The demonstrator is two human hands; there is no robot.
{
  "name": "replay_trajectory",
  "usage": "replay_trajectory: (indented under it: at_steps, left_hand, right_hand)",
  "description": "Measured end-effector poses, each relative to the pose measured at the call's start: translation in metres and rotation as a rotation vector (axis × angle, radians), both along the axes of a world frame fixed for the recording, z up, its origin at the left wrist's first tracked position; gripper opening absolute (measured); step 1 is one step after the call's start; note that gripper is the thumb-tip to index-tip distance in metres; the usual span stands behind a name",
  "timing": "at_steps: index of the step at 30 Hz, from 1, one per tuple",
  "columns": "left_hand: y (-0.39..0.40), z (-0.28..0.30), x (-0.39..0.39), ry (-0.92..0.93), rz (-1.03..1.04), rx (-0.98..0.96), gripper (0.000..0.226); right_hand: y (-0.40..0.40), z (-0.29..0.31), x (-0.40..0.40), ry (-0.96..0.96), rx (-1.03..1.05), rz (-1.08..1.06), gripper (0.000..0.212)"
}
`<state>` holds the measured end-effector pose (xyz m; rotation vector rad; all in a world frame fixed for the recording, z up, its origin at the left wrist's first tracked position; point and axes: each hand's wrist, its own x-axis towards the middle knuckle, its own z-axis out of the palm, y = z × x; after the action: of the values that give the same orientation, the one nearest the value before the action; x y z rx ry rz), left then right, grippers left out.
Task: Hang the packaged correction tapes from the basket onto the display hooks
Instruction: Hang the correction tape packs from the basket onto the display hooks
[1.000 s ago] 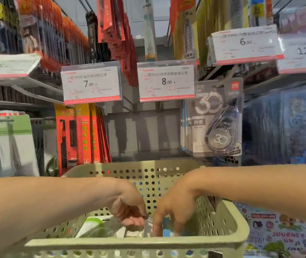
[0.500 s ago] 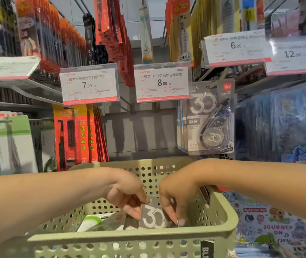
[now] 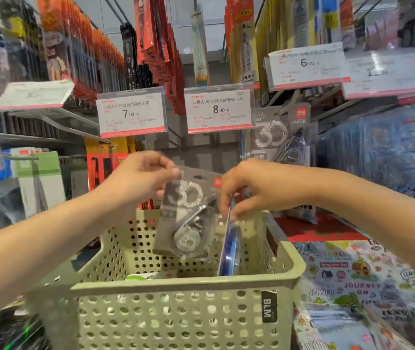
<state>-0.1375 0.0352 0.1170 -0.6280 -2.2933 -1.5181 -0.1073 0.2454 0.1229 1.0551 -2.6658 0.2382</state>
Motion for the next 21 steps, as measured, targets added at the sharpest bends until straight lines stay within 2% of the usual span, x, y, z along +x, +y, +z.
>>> replay_trajectory:
  at_steps: [5,11,15,21]
  left_hand:
    - [0.006,0.005,0.01,0.223,-0.029,0.31,0.015]
    - [0.02,-0.004,0.017,0.343,-0.027,0.359,0.031]
    - [0.026,0.004,0.023,0.462,-0.075,0.193,0.028]
    - [0.033,0.02,0.03,0.44,-0.352,-0.313,0.038]
  right_hand:
    - [-0.001,0.01,0.023,0.158,-0.117,-0.012,0.016]
    - [0.002,0.014,0.044,0.313,-0.145,-0.05,0.013]
    - [0.009,0.015,0.049,0.409,-0.104,-0.102,0.012]
    - [0.016,0.014,0.051,0.507,-0.107,-0.129,0.013]
